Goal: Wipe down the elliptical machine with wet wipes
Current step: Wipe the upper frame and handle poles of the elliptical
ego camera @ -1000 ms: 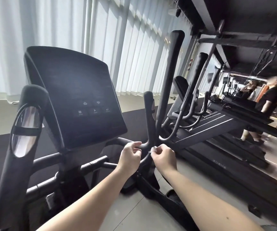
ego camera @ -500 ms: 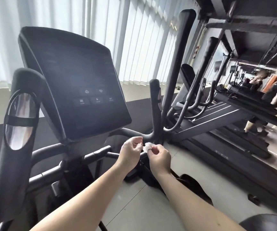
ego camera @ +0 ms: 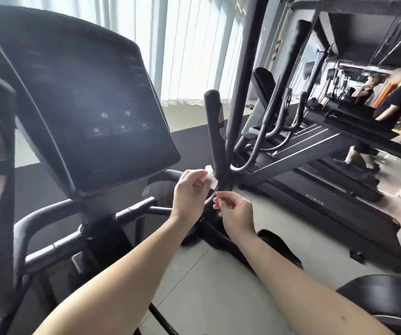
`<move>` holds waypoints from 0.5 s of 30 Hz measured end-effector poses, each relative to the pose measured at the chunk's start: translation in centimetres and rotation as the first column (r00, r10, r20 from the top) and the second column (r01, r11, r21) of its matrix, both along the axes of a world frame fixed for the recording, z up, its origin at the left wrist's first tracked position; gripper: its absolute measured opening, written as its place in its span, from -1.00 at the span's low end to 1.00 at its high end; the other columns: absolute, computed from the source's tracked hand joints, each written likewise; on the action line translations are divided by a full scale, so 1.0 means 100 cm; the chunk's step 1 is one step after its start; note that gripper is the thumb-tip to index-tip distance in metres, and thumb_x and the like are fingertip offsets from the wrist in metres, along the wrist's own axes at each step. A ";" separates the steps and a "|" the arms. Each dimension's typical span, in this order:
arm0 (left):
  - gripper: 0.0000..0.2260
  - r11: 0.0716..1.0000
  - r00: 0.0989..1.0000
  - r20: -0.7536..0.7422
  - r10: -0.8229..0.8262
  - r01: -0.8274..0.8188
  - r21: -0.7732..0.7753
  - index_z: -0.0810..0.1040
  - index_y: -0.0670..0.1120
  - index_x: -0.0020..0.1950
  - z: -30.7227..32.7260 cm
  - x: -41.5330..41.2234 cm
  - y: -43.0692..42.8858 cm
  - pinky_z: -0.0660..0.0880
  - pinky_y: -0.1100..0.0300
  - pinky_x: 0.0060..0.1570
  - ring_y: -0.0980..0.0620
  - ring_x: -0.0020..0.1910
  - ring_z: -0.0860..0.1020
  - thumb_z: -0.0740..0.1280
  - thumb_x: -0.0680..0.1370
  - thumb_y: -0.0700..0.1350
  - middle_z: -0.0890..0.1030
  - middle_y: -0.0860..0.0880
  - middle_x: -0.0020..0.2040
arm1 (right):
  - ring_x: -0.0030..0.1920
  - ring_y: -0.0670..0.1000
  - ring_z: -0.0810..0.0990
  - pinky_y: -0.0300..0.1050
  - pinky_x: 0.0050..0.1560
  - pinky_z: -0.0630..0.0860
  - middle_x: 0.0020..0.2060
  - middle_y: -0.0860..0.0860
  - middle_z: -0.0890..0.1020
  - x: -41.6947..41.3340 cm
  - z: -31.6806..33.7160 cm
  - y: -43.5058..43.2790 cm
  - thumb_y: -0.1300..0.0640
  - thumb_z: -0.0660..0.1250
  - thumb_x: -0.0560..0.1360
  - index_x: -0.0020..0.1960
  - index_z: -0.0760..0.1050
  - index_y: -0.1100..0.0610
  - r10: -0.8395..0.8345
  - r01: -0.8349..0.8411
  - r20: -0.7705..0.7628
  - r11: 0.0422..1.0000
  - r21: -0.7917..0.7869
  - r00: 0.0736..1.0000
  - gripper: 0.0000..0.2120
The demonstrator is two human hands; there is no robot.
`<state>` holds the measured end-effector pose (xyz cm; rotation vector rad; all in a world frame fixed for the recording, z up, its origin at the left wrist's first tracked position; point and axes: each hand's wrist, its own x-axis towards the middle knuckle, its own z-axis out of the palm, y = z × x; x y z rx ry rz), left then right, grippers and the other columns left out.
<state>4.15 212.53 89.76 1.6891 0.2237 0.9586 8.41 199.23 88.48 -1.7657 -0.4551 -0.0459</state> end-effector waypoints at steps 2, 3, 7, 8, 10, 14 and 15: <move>-0.87 0.999 1.000 0.021 -0.014 0.013 0.050 0.66 0.00 0.04 0.006 0.007 -0.005 0.50 0.38 -0.03 0.23 -0.08 0.59 0.47 0.55 -0.20 0.59 0.05 -0.02 | -0.18 -0.03 0.70 -0.08 -0.11 0.61 -0.19 -0.02 0.73 0.002 -0.005 -0.002 0.34 0.29 0.60 -0.01 0.68 0.04 0.020 -0.020 -0.021 1.000 -0.014 1.000 -0.74; -0.85 0.997 1.000 0.018 -0.011 0.009 0.074 0.65 0.02 0.01 0.005 0.011 -0.005 0.49 0.38 -0.06 0.23 -0.11 0.58 0.47 0.54 -0.23 0.59 0.06 -0.04 | -0.20 -0.03 0.69 -0.07 -0.12 0.62 -0.19 -0.02 0.73 0.002 -0.006 -0.003 0.34 0.29 0.60 -0.02 0.68 0.04 0.024 -0.024 -0.023 0.999 -0.024 0.999 -0.73; -0.79 0.982 0.986 -0.096 0.137 -0.122 0.143 0.56 0.17 -0.20 -0.017 0.018 0.010 0.49 0.26 0.00 0.16 -0.12 0.56 0.44 0.52 -0.14 0.58 0.09 -0.13 | -0.26 -0.04 0.68 -0.07 -0.15 0.62 -0.22 -0.01 0.73 0.008 -0.012 -0.005 0.34 0.31 0.59 -0.09 0.67 -0.02 0.018 -0.020 -0.030 0.999 -0.039 0.999 -0.70; -0.87 0.978 0.975 -0.122 0.186 -0.173 0.114 0.58 0.13 -0.17 -0.022 0.018 0.018 0.49 0.23 0.04 0.14 -0.08 0.57 0.43 0.52 -0.09 0.60 0.07 -0.12 | -0.27 -0.06 0.68 -0.10 -0.16 0.61 -0.23 -0.02 0.73 0.010 -0.015 -0.006 0.34 0.31 0.59 -0.09 0.66 -0.02 0.013 -0.015 -0.039 0.999 -0.043 0.999 -0.70; -0.95 0.960 0.943 -0.181 0.279 -0.272 0.064 0.63 -0.02 -0.06 -0.029 0.018 0.029 0.47 0.22 0.05 0.07 -0.06 0.56 0.42 0.54 -0.06 0.61 0.00 -0.06 | -0.27 -0.07 0.69 -0.13 -0.15 0.60 -0.22 -0.02 0.73 0.014 -0.021 -0.008 0.32 0.31 0.60 -0.07 0.66 -0.02 0.007 -0.011 -0.061 0.998 -0.065 0.998 -0.72; -0.96 0.954 0.948 -0.125 0.294 -0.282 0.101 0.62 -0.09 -0.04 -0.028 0.021 0.017 0.43 0.29 0.04 0.09 -0.05 0.53 0.39 0.53 -0.19 0.57 0.02 -0.02 | -0.27 -0.08 0.68 -0.08 -0.12 0.63 -0.21 -0.01 0.73 0.022 -0.032 -0.011 0.30 0.32 0.60 -0.04 0.66 0.02 0.008 -0.018 -0.095 0.995 -0.101 0.995 -0.77; -0.94 0.966 0.969 -0.092 0.230 -0.215 0.144 0.61 -0.08 -0.06 -0.028 0.019 0.008 0.45 0.29 0.03 0.12 -0.05 0.53 0.39 0.52 -0.23 0.57 0.05 -0.03 | -0.27 -0.08 0.68 -0.07 -0.11 0.63 -0.20 -0.01 0.73 0.023 -0.033 -0.012 0.29 0.31 0.61 -0.04 0.66 0.02 0.010 -0.021 -0.105 0.995 -0.100 0.994 -0.77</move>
